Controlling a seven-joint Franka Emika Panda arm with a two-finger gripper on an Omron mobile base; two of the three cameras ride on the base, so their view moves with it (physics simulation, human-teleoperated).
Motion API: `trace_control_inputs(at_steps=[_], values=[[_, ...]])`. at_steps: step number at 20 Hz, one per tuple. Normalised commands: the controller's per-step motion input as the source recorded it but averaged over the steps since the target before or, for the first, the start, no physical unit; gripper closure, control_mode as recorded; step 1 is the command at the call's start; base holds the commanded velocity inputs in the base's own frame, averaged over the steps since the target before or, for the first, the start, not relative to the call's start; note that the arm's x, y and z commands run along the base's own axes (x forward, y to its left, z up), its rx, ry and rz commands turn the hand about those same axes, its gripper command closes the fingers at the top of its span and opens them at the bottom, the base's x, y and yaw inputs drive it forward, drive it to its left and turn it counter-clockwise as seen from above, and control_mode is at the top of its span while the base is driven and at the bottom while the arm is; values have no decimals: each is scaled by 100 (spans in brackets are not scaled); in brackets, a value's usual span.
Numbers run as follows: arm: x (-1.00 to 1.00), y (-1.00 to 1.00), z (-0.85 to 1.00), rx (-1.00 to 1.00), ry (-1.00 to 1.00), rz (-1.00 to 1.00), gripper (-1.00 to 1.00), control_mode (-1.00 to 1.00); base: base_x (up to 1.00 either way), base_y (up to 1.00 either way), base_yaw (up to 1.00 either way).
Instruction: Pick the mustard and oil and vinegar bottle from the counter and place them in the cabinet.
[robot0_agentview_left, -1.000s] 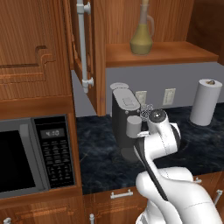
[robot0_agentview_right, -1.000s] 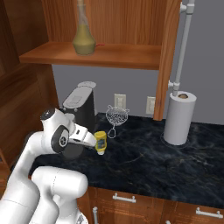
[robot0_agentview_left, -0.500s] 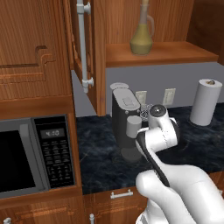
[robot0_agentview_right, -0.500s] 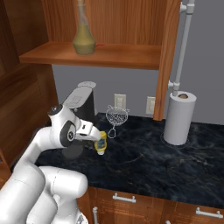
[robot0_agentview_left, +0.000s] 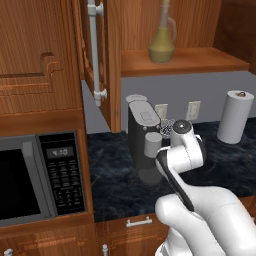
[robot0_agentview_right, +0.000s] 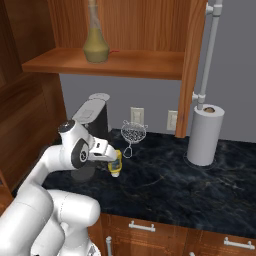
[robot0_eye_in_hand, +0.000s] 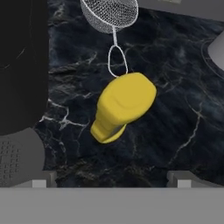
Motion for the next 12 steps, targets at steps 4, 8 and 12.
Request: trace_control_inputs(at_steps=[4,8,12], values=[[0,0,-25,0,0,-13,-100,-100,0,0,0],[1,0,-17,0,0,-21,-100,-100,0,0,0],[13,0,-17,0,0,-20,-100,-100,0,0,0]])
